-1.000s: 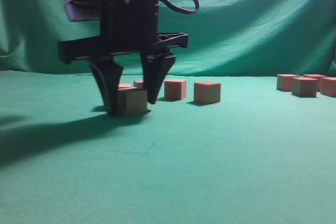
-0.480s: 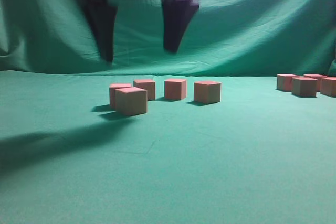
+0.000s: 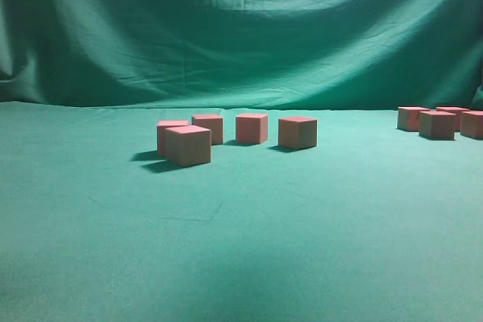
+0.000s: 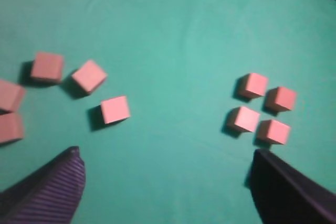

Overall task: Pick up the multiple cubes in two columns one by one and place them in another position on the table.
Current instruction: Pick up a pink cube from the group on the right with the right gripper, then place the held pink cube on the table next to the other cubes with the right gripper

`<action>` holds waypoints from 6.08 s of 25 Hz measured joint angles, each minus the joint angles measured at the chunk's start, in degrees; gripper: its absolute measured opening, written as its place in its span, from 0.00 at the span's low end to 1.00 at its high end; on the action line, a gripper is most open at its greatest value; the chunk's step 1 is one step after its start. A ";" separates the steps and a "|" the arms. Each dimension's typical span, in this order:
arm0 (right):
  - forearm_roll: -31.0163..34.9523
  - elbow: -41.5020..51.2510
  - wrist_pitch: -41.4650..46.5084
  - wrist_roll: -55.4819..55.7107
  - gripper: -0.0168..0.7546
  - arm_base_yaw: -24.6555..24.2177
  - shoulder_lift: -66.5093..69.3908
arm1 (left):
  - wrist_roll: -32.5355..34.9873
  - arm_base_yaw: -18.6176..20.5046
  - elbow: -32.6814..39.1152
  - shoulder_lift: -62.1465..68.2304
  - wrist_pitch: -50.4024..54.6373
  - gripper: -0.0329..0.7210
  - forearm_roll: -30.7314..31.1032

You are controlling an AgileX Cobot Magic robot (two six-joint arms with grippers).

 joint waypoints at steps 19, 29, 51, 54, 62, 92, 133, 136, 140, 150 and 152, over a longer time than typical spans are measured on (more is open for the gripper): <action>15.43 21.05 -9.99 -3.51 0.76 -35.95 -1.59 | 0.00 0.00 0.00 0.00 0.00 0.04 0.00; 16.90 22.21 -19.56 -6.64 0.76 -36.94 9.51 | 0.00 0.00 0.00 0.00 0.00 0.04 0.00; 17.75 22.21 -27.73 -7.32 0.52 -37.54 19.21 | 0.00 0.00 0.00 0.00 0.00 0.04 0.00; 17.75 22.21 -27.73 -7.35 0.34 -37.54 19.21 | 0.00 0.00 0.00 0.00 0.00 0.04 0.00; 18.44 22.21 -23.33 -7.60 0.36 -37.54 13.79 | 0.00 0.00 0.00 0.00 0.00 0.04 0.00; 22.73 22.21 -16.08 -24.39 0.36 7.88 6.75 | 0.00 0.00 0.00 0.00 0.00 0.04 0.00; 14.80 9.02 -15.92 -27.37 0.36 5.71 25.63 | 0.00 0.00 0.00 0.00 0.00 0.04 0.00; 14.80 8.92 -15.92 -27.37 0.36 5.71 25.63 | 0.00 0.00 0.00 0.00 0.00 0.04 0.00; 14.80 8.93 -15.92 -27.37 0.36 5.83 25.63 | 0.00 0.00 0.00 0.00 0.00 0.04 0.00; 14.54 8.81 -15.83 -27.37 0.36 6.29 25.85 | 0.00 0.00 0.00 0.00 0.00 0.04 0.00; 14.54 8.81 -15.79 -27.37 0.36 6.29 25.85 | 0.00 0.00 0.00 0.00 0.00 0.04 0.00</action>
